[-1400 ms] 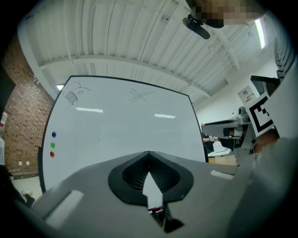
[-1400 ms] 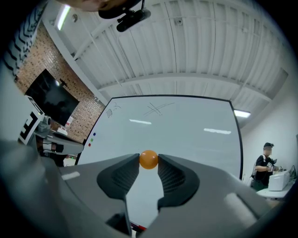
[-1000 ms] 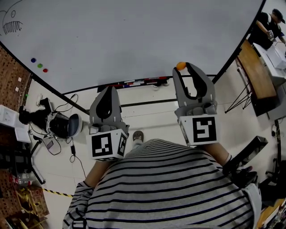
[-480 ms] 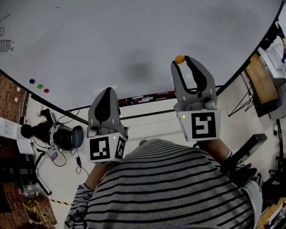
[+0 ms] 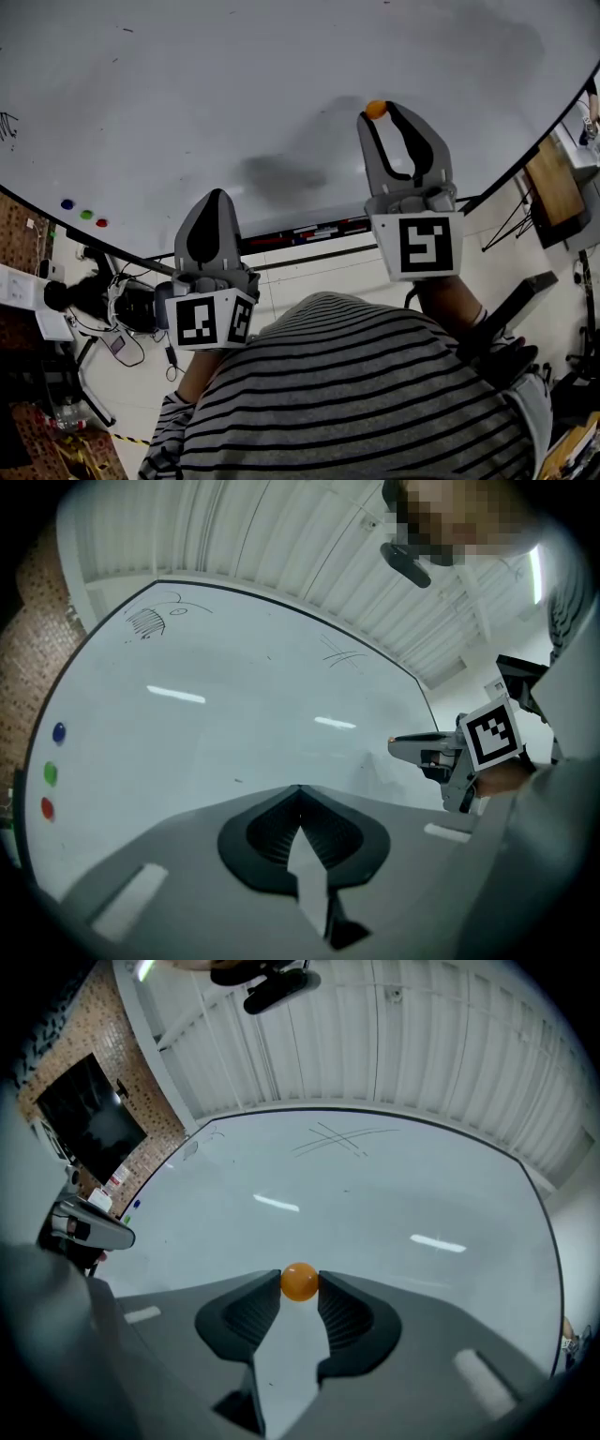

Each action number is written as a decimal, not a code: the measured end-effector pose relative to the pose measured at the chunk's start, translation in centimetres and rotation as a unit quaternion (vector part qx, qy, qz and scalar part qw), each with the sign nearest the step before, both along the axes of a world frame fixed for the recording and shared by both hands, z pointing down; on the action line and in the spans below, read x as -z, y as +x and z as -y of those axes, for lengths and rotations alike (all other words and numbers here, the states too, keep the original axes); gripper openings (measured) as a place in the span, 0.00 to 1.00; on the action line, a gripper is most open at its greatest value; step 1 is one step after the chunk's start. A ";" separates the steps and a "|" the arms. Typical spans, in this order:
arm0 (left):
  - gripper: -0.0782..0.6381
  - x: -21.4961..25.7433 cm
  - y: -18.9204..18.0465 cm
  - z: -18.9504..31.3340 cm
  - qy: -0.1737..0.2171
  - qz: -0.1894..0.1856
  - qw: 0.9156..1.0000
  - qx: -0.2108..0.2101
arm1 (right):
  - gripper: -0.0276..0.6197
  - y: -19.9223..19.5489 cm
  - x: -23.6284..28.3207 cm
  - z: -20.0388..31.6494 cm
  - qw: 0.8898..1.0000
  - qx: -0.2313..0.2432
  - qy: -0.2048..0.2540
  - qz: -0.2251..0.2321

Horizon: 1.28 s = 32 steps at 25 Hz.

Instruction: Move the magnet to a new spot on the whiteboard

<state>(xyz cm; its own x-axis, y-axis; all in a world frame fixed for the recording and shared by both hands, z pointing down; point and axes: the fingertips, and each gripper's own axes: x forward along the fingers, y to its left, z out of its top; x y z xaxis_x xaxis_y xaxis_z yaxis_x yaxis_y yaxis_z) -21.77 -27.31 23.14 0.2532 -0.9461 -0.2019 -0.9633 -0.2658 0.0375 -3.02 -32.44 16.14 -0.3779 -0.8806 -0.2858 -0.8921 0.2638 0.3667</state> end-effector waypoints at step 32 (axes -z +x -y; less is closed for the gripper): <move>0.13 -2.6 9.4 -11.4 -0.017 -0.012 1.000 -0.006 | 0.18 10.1 -3.4 -12.5 0.998 0.025 -0.034 0.052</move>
<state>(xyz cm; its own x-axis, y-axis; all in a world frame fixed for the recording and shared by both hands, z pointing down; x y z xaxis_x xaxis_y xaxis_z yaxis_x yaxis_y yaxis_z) -12.40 -15.87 25.79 0.2608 -0.9492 -0.1760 -0.9586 -0.2763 0.0697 7.13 -19.91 19.53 -0.3941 -0.8799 -0.2655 -0.9092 0.3311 0.2523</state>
